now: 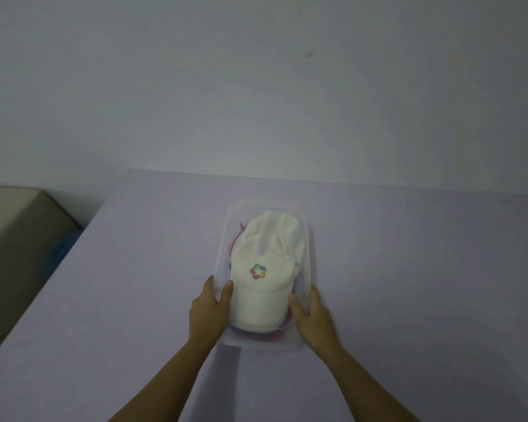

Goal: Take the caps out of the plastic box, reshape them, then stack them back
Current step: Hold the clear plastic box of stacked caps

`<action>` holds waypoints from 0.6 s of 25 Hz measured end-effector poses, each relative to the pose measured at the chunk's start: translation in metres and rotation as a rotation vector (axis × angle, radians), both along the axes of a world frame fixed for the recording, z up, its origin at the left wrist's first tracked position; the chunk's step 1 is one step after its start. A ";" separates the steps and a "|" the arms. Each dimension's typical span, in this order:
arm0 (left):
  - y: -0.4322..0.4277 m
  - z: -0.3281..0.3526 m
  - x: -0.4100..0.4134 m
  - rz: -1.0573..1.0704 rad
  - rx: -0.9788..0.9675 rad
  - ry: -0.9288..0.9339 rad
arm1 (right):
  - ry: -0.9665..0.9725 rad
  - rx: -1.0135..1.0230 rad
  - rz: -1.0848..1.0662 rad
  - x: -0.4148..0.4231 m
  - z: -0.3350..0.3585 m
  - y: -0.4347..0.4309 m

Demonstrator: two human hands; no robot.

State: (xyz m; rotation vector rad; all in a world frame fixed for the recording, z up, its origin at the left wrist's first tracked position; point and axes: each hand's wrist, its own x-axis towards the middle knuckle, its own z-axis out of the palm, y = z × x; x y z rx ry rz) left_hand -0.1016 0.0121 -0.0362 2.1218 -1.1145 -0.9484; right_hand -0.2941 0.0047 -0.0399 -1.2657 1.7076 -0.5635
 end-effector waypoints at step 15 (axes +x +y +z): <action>-0.001 -0.020 -0.107 -0.088 0.052 0.008 | -0.063 0.100 -0.089 -0.106 -0.005 0.011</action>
